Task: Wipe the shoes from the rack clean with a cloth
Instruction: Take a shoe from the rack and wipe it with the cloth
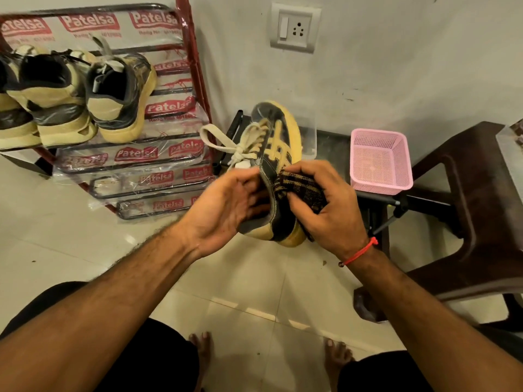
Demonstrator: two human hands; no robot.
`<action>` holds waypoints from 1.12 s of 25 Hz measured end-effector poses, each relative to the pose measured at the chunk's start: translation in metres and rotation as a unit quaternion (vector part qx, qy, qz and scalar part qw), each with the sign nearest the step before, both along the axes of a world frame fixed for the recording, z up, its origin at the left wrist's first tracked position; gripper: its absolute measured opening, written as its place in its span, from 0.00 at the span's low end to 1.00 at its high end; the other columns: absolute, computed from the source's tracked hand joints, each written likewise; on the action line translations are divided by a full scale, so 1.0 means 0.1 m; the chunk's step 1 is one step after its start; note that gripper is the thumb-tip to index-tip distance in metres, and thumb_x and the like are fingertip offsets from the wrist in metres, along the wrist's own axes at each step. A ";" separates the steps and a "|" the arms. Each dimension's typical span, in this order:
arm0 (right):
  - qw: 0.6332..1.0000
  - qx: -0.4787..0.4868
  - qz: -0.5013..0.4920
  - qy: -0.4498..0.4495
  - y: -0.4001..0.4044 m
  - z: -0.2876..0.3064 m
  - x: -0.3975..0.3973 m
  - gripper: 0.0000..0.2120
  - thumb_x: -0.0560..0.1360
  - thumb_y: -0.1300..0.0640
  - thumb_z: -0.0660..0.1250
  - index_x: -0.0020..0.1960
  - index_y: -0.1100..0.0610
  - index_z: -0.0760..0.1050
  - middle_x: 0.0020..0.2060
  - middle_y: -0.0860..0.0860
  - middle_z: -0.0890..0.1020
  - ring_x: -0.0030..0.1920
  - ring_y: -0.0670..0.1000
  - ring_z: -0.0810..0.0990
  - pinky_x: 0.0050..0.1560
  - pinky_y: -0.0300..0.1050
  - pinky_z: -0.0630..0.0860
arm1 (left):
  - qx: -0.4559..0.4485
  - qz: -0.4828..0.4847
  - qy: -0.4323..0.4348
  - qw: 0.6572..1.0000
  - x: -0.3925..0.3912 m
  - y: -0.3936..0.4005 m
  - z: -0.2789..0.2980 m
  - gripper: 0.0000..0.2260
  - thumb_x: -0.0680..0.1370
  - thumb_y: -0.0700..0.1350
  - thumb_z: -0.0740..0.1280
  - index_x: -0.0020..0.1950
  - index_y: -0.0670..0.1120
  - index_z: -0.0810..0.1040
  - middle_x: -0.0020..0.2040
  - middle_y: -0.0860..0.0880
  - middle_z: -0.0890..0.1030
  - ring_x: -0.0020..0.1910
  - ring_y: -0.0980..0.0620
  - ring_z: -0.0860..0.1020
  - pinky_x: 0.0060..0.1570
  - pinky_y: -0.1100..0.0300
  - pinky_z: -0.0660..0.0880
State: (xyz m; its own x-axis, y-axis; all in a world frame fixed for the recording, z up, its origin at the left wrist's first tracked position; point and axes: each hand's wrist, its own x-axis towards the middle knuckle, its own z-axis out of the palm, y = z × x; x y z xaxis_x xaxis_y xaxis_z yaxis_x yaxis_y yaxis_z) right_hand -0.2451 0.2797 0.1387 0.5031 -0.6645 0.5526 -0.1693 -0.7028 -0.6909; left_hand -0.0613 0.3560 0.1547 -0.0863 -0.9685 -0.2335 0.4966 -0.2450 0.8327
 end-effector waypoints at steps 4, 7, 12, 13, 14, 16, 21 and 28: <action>0.998 -0.063 0.023 0.021 0.03 0.00 0.01 0.19 0.72 0.69 0.73 0.61 0.64 0.78 0.58 0.58 0.78 0.61 0.51 0.77 0.66 0.42 0.73 | 0.026 0.042 0.163 0.985 0.06 -0.05 0.13 0.37 0.81 0.70 0.50 0.78 0.44 0.69 0.74 0.40 0.74 0.74 0.44 0.73 0.74 0.46 0.66; 0.994 -0.079 0.051 0.050 0.11 -0.06 0.07 0.19 0.72 0.67 0.74 0.62 0.63 0.78 0.59 0.58 0.78 0.61 0.51 0.77 0.66 0.40 0.73 | 0.028 0.102 0.038 0.994 0.03 -0.08 0.10 0.30 0.83 0.66 0.51 0.75 0.47 0.73 0.68 0.43 0.80 0.69 0.45 0.78 0.73 0.45 0.69; 0.998 -0.055 -0.007 -0.008 0.14 0.01 0.10 0.18 0.72 0.66 0.75 0.61 0.64 0.77 0.57 0.56 0.80 0.60 0.51 0.80 0.63 0.45 0.77 | 0.018 0.153 0.061 0.986 0.06 -0.06 0.16 0.20 0.84 0.50 0.57 0.72 0.44 0.76 0.66 0.43 0.82 0.63 0.47 0.80 0.68 0.50 0.73; 0.997 -0.077 -0.010 -0.004 0.16 0.03 0.12 0.18 0.72 0.67 0.75 0.60 0.65 0.77 0.57 0.57 0.81 0.60 0.52 0.80 0.63 0.46 0.77 | 0.023 0.151 0.058 0.987 0.04 -0.05 0.16 0.19 0.84 0.49 0.58 0.71 0.43 0.76 0.65 0.43 0.82 0.60 0.48 0.80 0.67 0.51 0.73; 0.994 -0.112 -0.005 0.014 0.18 0.04 0.14 0.17 0.72 0.68 0.75 0.60 0.66 0.78 0.57 0.58 0.81 0.60 0.54 0.80 0.64 0.47 0.77 | 0.027 0.150 0.049 0.987 0.01 -0.05 0.15 0.19 0.84 0.48 0.59 0.71 0.41 0.76 0.65 0.42 0.82 0.58 0.48 0.80 0.64 0.52 0.74; 0.983 -0.173 -0.013 0.050 0.08 0.06 0.14 0.17 0.72 0.68 0.74 0.60 0.67 0.79 0.57 0.60 0.80 0.59 0.57 0.80 0.64 0.47 0.76 | 0.029 0.154 0.038 0.987 -0.04 -0.05 0.10 0.20 0.83 0.44 0.63 0.73 0.36 0.72 0.64 0.40 0.81 0.56 0.47 0.81 0.59 0.52 0.78; 0.985 -0.109 -0.137 0.003 -0.29 0.19 -0.08 0.15 0.73 0.66 0.73 0.59 0.64 0.79 0.54 0.58 0.81 0.56 0.54 0.80 0.61 0.46 0.77 | 0.043 0.150 0.022 0.987 -0.12 -0.08 0.08 0.16 0.83 0.40 0.64 0.70 0.38 0.74 0.62 0.40 0.83 0.61 0.41 0.82 0.63 0.43 0.78; 0.985 -0.140 -0.071 0.067 -0.26 0.19 -0.08 0.17 0.74 0.66 0.72 0.62 0.63 0.79 0.55 0.59 0.80 0.57 0.53 0.78 0.63 0.33 0.71 | 0.048 0.147 0.014 0.988 -0.05 -0.10 0.03 0.22 0.84 0.44 0.64 0.74 0.33 0.66 0.64 0.38 0.81 0.60 0.39 0.81 0.60 0.41 0.80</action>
State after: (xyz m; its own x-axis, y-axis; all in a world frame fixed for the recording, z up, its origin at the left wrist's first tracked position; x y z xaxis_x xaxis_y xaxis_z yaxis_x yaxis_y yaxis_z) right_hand -0.2528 0.2537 0.1577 0.4971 -0.5639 0.6595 -0.3563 -0.8257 -0.4374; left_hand -0.0665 0.3463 0.1573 0.1874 -0.9262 -0.3271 0.5805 -0.1642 0.7975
